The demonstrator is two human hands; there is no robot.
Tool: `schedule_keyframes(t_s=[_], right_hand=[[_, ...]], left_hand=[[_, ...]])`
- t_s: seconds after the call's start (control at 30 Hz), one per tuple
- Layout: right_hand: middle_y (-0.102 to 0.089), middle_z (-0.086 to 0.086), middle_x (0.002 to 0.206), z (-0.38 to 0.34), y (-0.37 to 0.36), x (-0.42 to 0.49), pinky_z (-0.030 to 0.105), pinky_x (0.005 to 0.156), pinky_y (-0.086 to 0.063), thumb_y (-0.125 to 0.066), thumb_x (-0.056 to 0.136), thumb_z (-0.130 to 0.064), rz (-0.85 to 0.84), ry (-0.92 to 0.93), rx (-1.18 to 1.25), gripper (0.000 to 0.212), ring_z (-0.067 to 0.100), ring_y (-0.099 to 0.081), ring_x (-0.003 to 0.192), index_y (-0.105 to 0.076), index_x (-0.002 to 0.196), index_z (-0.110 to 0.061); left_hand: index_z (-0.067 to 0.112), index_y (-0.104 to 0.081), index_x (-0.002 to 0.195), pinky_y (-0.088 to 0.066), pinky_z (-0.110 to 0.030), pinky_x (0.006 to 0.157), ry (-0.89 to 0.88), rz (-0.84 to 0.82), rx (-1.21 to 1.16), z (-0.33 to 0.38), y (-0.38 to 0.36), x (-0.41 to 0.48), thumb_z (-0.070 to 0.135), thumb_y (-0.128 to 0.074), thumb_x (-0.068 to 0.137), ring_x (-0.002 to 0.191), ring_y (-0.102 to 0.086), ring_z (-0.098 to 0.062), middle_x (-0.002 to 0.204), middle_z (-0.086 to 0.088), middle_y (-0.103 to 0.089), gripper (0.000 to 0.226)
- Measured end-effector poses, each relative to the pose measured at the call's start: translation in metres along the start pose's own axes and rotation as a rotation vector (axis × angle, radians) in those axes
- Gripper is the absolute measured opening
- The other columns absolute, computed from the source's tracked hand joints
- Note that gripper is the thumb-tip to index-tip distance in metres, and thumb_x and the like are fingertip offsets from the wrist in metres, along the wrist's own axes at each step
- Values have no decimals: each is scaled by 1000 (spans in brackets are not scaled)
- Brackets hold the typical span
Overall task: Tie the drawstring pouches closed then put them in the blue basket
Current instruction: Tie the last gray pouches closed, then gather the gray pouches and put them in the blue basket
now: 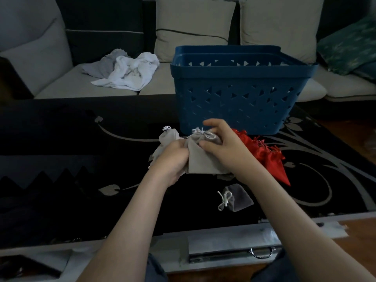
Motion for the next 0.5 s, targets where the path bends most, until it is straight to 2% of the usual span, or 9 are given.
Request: schedule_keyframes(t_s=[0.1, 0.2, 0.27, 0.33, 0.43, 0.5], right_hand=[[-54, -5, 94, 4, -2, 3, 5, 68, -38, -65, 87, -11, 20, 17, -31, 42, 1, -53, 82, -47, 123, -23], [-52, -9, 89, 5, -3, 5, 8, 69, -38, -66, 86, -8, 49, 23, -34, 40, 2, -53, 82, -49, 119, -23], [-52, -10, 86, 6, -5, 7, 7, 69, -38, -66, 85, -6, 52, 14, -28, 40, 1, -53, 79, -50, 119, -20], [-53, -10, 85, 6, -4, 9, 9, 69, -39, -67, 85, -7, 49, 16, -18, 39, 0, -53, 77, -50, 119, -19], [-56, -8, 86, 11, -5, 10, 16, 72, -43, -64, 87, -8, 54, -24, 57, 36, 4, -55, 80, -51, 119, -19], [-57, -4, 91, 13, -5, 9, 23, 78, -46, -62, 89, -9, 60, -75, 249, 36, 9, -57, 85, -51, 123, -17]], left_hand=[[8, -67, 95, -52, -18, 54, 38, -12, -63, -2, 1, 1, 13, -51, 96, 61, -65, -11, 77, -8, -68, 17], [10, -68, 99, -56, -25, 70, 102, -22, -155, -4, -1, 4, 41, -32, 102, 75, -70, -15, 86, -9, -73, 48], [9, -69, 98, -55, -27, 75, 101, -16, -160, -1, -2, 0, 47, -29, 101, 78, -71, -16, 86, -10, -74, 55], [7, -69, 93, -55, -26, 74, 22, 1, -60, 5, -2, -1, 38, -39, 100, 78, -71, -15, 84, -10, -74, 44], [5, -62, 115, -51, -31, 89, -98, -41, 76, 7, -4, 0, 20, -51, 97, 101, -66, -24, 107, -15, -69, 26], [10, -64, 111, -52, -28, 84, -137, 5, 80, 10, 3, 1, 16, -52, 97, 96, -67, -20, 100, -9, -71, 20]])
Point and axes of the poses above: each hand's wrist, its own x-axis towards the middle knuckle, its own y-axis out of the back of the hand, z = x × y, the point moved 9 cm from there along x, towards the middle knuckle
